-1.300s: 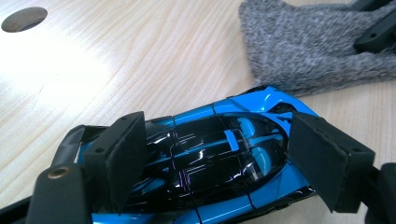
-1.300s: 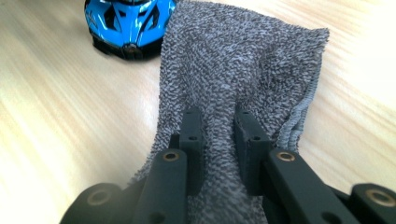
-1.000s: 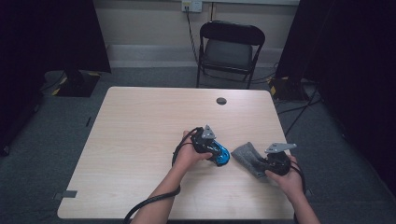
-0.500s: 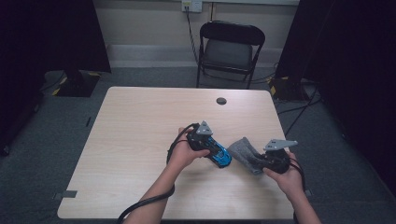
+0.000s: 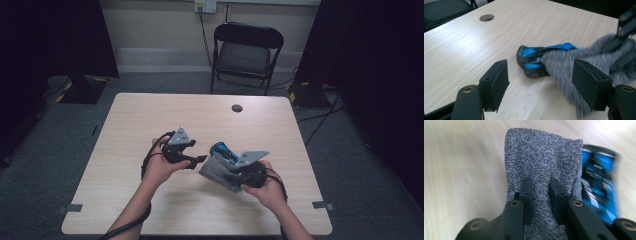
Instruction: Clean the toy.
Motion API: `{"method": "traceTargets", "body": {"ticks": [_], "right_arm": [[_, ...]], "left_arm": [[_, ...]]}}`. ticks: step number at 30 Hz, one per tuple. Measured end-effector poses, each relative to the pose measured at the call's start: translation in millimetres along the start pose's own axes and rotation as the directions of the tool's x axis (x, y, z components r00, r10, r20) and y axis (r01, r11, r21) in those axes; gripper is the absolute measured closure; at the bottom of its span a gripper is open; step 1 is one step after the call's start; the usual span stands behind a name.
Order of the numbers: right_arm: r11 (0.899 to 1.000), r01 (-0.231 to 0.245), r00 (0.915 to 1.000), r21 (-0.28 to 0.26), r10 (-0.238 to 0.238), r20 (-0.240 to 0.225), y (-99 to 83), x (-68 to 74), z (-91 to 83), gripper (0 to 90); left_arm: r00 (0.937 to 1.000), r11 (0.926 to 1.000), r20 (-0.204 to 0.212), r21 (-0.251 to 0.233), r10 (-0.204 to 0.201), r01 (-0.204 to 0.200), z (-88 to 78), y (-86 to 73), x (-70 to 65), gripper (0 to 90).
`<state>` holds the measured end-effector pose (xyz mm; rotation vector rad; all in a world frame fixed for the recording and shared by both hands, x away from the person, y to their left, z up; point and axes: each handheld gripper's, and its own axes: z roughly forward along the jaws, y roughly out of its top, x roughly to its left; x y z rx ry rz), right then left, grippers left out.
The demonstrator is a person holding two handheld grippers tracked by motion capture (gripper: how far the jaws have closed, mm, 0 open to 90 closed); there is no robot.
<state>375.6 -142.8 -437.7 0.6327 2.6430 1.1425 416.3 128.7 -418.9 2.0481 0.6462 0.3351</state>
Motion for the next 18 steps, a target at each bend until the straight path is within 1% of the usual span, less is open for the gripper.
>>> {"method": "traceTargets", "body": {"ticks": [3,4,5,7,10,11,13,14,15,17,18], "right_arm": [[1.000,0.025,0.9989,0.013,-0.025,-0.039,9.1,10.1,21.0,74.7],[0.999,0.028,0.9986,0.017,-0.027,-0.046,11.6,12.9,27.3,74.5],[0.999,0.032,0.9981,0.017,-0.031,-0.053,13.1,14.4,32.1,74.5],[0.999,0.036,0.9969,0.021,-0.034,-0.071,17.3,17.9,45.0,74.4],[0.999,0.039,0.9950,0.024,-0.037,-0.093,21.8,20.6,59.4,74.3],[0.999,0.044,0.9948,0.026,-0.041,-0.093,23.8,21.6,65.4,74.1],[0.999,0.043,0.9941,0.021,-0.040,-0.100,27.4,23.1,74.1,73.8],[0.999,0.036,0.9944,0.017,-0.034,-0.100,28.7,23.3,77.3,73.7],[1.000,0.026,0.9943,0.012,-0.025,-0.104,31.5,24.3,82.2,73.7],[1.000,0.024,0.9952,0.001,-0.024,-0.095,36.9,26.5,89.6,73.7],[1.000,0.024,0.9951,0.000,-0.024,-0.096,39.1,27.4,92.5,73.7]], "left_arm": [[0.9998,0.9998,-0.009,0.009,-0.016,0.017,-7.0,-12.0,3.1,30.1],[0.9998,0.9997,-0.011,0.012,-0.019,0.019,-8.4,-15.0,3.6,30.2],[0.9997,0.9997,-0.018,0.017,-0.017,0.017,-10.5,-18.8,4.2,30.2],[0.9990,0.9992,-0.026,0.013,-0.037,0.037,-15.0,-28.3,5.4,30.3],[0.9977,0.9981,-0.036,0.022,-0.057,0.058,-22.8,-40.1,7.1,30.7],[0.9966,0.9972,-0.043,0.023,-0.069,0.070,-25.5,-43.9,7.5,31.2],[0.9957,0.9971,-0.061,0.026,-0.070,0.072,-31.2,-49.4,9.2,31.3],[0.9943,0.9959,-0.061,0.019,-0.087,0.089,-35.0,-52.9,9.2,31.3],[0.9938,0.9957,-0.067,0.018,-0.089,0.090,-38.3,-55.0,9.3,31.3],[0.9928,0.9957,-0.077,0.007,-0.092,0.092,-43.6,-58.4,8.6,31.4],[0.9919,0.9947,-0.076,0.004,-0.102,0.102,-46.6,-60.7,7.2,31.5]]}}
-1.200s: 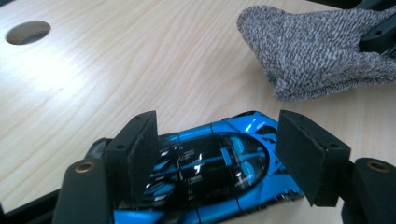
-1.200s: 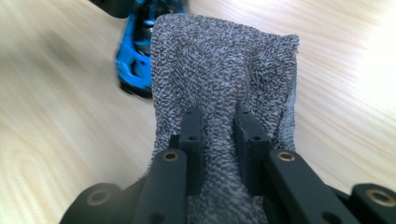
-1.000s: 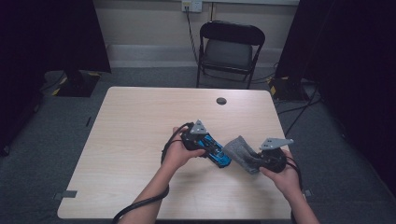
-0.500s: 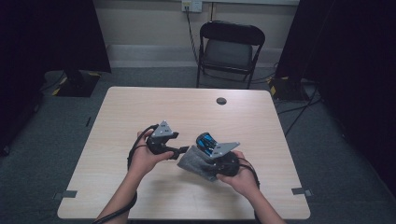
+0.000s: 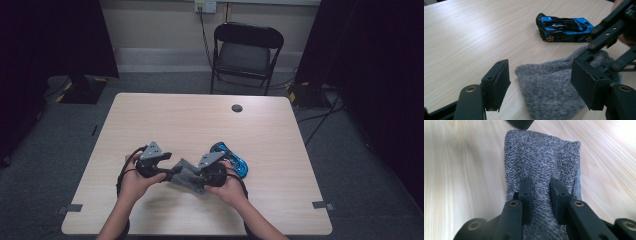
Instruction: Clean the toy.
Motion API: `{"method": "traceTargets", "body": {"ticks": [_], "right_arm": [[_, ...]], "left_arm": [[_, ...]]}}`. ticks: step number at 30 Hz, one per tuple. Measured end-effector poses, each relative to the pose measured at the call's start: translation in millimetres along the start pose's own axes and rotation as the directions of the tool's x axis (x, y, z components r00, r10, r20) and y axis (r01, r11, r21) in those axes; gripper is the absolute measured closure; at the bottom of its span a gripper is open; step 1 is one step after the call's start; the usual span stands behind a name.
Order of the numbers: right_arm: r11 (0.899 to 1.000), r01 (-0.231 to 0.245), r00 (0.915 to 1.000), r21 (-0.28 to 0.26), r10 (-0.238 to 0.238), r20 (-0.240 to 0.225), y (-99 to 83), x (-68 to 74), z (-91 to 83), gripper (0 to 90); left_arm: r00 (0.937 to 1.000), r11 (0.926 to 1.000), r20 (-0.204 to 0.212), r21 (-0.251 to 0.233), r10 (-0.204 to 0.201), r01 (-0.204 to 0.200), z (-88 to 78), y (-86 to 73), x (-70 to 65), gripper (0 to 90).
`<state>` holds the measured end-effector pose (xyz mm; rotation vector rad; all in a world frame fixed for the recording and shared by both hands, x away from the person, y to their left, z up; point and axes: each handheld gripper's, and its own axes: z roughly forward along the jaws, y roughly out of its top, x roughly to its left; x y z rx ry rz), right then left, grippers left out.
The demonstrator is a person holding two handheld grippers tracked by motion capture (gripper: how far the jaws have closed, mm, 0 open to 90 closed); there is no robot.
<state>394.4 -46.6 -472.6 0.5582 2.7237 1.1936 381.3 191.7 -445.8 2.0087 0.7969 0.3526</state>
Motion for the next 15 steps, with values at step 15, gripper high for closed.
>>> {"method": "traceTargets", "body": {"ticks": [15], "right_arm": [[0.999,-0.021,0.9985,-0.036,0.023,0.050,12.6,3.1,-2.7,47.2]], "left_arm": [[0.9990,0.9992,-0.023,0.013,-0.038,0.039,-20.1,-25.1,-3.4,35.2]]}}
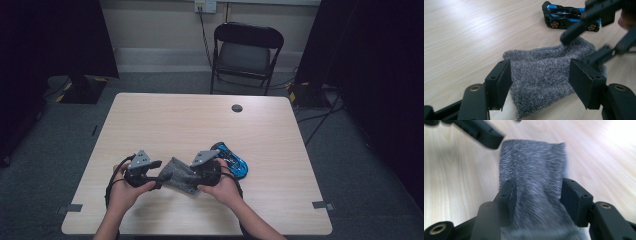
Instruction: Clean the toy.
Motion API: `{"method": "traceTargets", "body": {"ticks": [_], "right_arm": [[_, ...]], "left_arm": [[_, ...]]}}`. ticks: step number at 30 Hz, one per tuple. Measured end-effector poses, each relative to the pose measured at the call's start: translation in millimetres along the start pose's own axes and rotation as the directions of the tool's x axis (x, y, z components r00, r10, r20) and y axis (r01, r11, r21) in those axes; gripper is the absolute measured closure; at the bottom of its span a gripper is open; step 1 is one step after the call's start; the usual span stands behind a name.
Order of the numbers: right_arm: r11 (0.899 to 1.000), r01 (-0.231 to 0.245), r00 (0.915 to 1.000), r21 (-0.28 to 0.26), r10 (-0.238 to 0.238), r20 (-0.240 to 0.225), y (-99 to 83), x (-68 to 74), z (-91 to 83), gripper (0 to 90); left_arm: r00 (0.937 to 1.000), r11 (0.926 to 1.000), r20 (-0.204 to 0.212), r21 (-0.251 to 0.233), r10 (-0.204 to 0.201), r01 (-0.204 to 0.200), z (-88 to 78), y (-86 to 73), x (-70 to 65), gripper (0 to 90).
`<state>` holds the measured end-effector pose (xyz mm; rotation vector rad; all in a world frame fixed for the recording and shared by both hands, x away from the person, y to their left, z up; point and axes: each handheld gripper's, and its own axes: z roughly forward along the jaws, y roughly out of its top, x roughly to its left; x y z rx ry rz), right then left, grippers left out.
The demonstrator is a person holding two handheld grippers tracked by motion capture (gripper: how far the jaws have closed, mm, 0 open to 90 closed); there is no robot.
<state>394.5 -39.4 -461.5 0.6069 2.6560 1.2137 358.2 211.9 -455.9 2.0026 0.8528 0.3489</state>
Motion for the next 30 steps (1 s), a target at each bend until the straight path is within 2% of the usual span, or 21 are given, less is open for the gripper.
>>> {"method": "traceTargets", "body": {"ticks": [2,5,8,14,16,18,20,23,27,30], "right_arm": [[1.000,-0.003,0.9996,-0.003,0.003,0.028,-2.8,-6.2,-10.0,49.4],[1.000,-0.018,0.9986,0.002,0.018,0.049,-8.8,-14.0,-19.5,51.2],[0.999,-0.048,0.9957,-0.002,0.048,0.080,-16.4,-19.8,-27.0,51.7],[0.998,-0.068,0.9901,-0.001,0.067,0.123,-23.2,-25.1,-27.8,53.8],[0.997,-0.070,0.9910,0.011,0.069,0.115,-25.2,-24.8,-23.5,54.7],[0.998,-0.050,0.9923,0.030,0.046,0.115,-26.5,-21.7,-19.5,55.5],[0.998,-0.050,0.9942,0.036,0.046,0.097,-28.0,-18.6,-15.9,55.8],[0.998,-0.055,0.9966,0.024,0.054,0.062,-30.6,-14.3,-11.2,56.5],[0.998,-0.054,0.9979,0.027,0.053,0.038,-32.4,-6.2,-2.1,56.5],[0.999,-0.050,0.9984,0.022,0.049,0.028,-28.6,1.8,6.2,54.6]], "left_arm": [[0.9999,1.0000,0.014,-0.006,-0.007,0.007,0.4,-0.8,-5.0,36.1],[0.9996,0.9999,0.027,0.015,0.005,-0.006,1.8,-3.9,-13.2,37.5],[0.9990,0.9996,0.045,0.026,-0.007,0.006,2.5,-8.1,-20.9,39.2],[0.9967,0.9965,0.076,0.080,-0.029,0.023,4.0,-12.3,-34.6,41.1],[0.9964,0.9953,0.080,0.095,-0.028,0.020,7.4,-15.9,-36.4,41.1],[0.9963,0.9943,0.072,0.100,-0.046,0.039,12.1,-19.2,-34.9,40.9],[0.9960,0.9934,0.050,0.091,-0.074,0.070,17.3,-21.0,-31.1,39.1],[0.9908,0.9894,0.029,0.066,-0.132,0.130,24.5,-20.2,-22.6,36.4],[0.9895,0.9884,0.014,0.052,-0.144,0.143,33.9,-13.8,-14.8,34.0],[0.9907,0.9896,-0.001,0.048,-0.136,0.136,41.8,-6.1,-9.1,32.8]]}}
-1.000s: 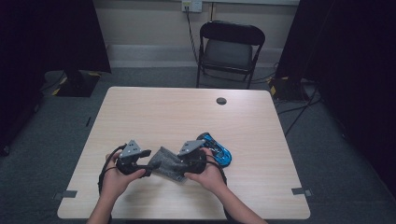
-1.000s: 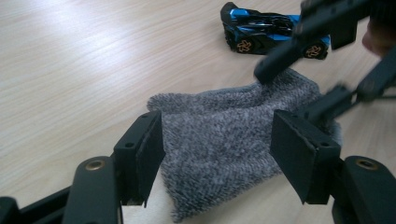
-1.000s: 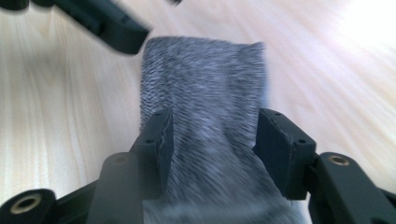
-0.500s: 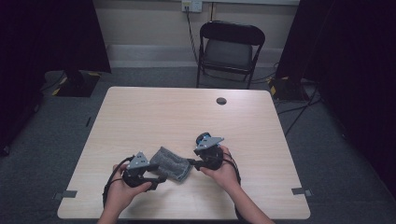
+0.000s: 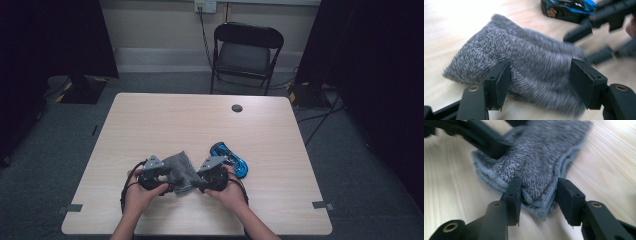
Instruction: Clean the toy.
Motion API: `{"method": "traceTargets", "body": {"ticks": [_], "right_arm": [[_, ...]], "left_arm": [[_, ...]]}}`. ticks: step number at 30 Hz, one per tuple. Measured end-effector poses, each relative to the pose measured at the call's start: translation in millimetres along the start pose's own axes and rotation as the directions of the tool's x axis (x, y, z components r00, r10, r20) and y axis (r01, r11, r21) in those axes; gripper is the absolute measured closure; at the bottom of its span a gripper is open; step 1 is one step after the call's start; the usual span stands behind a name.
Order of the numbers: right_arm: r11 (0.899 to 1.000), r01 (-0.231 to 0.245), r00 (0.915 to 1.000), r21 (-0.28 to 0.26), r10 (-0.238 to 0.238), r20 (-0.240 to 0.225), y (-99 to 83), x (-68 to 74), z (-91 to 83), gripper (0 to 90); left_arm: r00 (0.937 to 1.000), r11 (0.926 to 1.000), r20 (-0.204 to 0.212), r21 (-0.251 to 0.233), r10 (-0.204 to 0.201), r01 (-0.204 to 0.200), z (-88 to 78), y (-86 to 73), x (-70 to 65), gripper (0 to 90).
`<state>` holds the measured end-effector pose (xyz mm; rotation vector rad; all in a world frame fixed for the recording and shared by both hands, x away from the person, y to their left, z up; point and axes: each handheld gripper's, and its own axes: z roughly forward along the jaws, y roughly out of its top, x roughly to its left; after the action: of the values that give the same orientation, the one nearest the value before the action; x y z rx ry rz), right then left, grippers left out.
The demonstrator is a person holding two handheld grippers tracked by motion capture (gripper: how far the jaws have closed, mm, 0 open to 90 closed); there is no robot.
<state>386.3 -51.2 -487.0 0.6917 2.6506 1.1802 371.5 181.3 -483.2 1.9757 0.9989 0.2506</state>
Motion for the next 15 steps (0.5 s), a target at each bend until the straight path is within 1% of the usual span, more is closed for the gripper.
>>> {"method": "traceTargets", "body": {"ticks": [1,2,4,5,7,9,10,11,12,14,15], "right_arm": [[1.000,0.002,1.0000,-0.003,-0.002,-0.003,2.4,2.8,2.9,53.4],[1.000,0.014,0.9999,-0.004,-0.014,-0.007,5.2,5.8,5.7,52.6],[1.000,0.024,0.9997,-0.010,-0.024,-0.009,9.8,11.2,9.0,47.8],[0.999,0.029,0.9996,-0.013,-0.029,-0.004,11.6,13.0,9.4,45.3],[0.999,0.022,0.9996,-0.026,-0.021,0.018,13.3,12.5,5.4,38.4],[0.999,0.023,0.9983,-0.039,-0.021,0.054,13.1,7.4,-1.3,32.9],[0.999,0.020,0.9970,-0.046,-0.016,0.076,13.1,3.3,-6.1,30.0],[0.998,0.014,0.9957,-0.061,-0.008,0.092,13.1,-1.4,-11.7,30.0],[0.997,0.015,0.9921,-0.075,-0.005,0.125,13.2,-7.9,-19.2,28.5],[0.996,-0.002,0.9833,-0.085,0.017,0.181,13.2,-18.6,-29.1,25.2],[0.995,-0.020,0.9744,-0.093,0.040,0.221,12.4,-28.0,-35.2,22.5]], "left_arm": [[0.9999,1.0000,-0.009,0.006,0.006,-0.006,0.4,2.9,1.9,32.0],[0.9998,1.0000,-0.016,0.004,0.007,-0.007,0.1,4.5,3.2,32.0],[0.9997,0.9998,-0.023,-0.016,-0.011,0.010,-2.8,7.5,3.7,32.2],[0.9994,0.9998,-0.034,-0.019,-0.007,0.006,-4.9,8.2,2.9,32.2],[0.9988,0.9999,-0.048,-0.014,0.009,-0.010,-9.7,8.8,-0.7,33.0],[0.9983,0.9997,-0.056,-0.013,0.018,-0.018,-12.0,8.4,-3.4,33.4],[0.9982,0.9998,-0.059,-0.017,0.005,-0.006,-12.6,8.1,-4.8,33.5],[0.9981,0.9999,-0.061,-0.014,-0.010,0.009,-12.6,7.8,-6.4,33.9],[0.9974,0.9998,-0.070,-0.010,-0.018,0.018,-12.5,7.7,-7.6,34.2],[0.9949,0.9990,-0.094,-0.026,-0.039,0.037,-13.8,8.0,-10.7,35.1],[0.9945,0.9978,-0.088,-0.039,-0.057,0.054,-14.2,8.4,-12.2,36.2]]}}
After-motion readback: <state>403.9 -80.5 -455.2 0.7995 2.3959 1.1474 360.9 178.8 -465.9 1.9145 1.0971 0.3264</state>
